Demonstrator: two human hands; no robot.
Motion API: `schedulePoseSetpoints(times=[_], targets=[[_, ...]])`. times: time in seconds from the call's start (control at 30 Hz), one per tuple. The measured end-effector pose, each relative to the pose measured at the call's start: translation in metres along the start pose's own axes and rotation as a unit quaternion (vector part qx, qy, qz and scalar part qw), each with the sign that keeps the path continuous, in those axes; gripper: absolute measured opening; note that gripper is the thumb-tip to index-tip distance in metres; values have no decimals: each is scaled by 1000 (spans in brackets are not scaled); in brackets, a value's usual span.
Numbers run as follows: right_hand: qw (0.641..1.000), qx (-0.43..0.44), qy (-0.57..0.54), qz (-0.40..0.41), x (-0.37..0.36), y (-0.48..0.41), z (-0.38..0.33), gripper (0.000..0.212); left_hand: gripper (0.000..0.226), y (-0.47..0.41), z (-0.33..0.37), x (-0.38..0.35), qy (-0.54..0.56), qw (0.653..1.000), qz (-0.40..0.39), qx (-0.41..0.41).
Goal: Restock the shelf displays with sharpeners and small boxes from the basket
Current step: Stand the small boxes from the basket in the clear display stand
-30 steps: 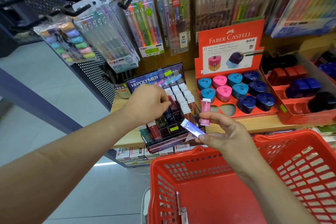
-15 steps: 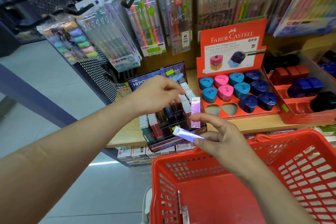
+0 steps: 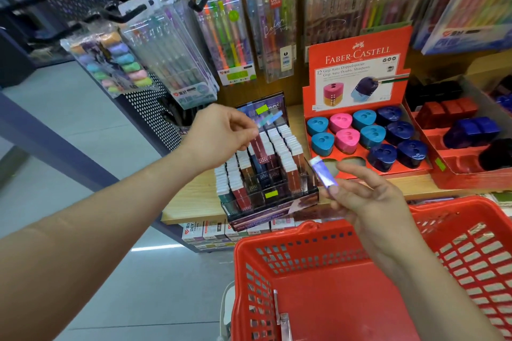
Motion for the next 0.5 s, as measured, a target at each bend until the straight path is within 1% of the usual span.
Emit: schedulePoseSetpoints(times=[0.1, 0.23, 0.33, 0.5], targets=[[999, -14, -42, 15, 5, -2, -1, 29, 5, 2, -2, -10, -27, 999, 16, -17], [999, -33, -39, 11, 1, 2, 4, 17, 8, 1, 3, -21, -70, 996, 26, -52], [998, -50, -23, 13, 1, 4, 8, 15, 11, 2, 9, -26, -93, 992, 31, -73], [998, -59, 4, 10, 1, 5, 13, 12, 6, -1, 3, -31, -37, 998, 15, -51]])
Point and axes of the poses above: each hand's wrist, its own y-axis away from the middle knuckle, its own x-axis out of the back of the hand, z = x × y, the point moved 10 cm from there along -y, towards the middle knuckle, and after that the axes turned 5 degrees about x, right-handed, at the moved point
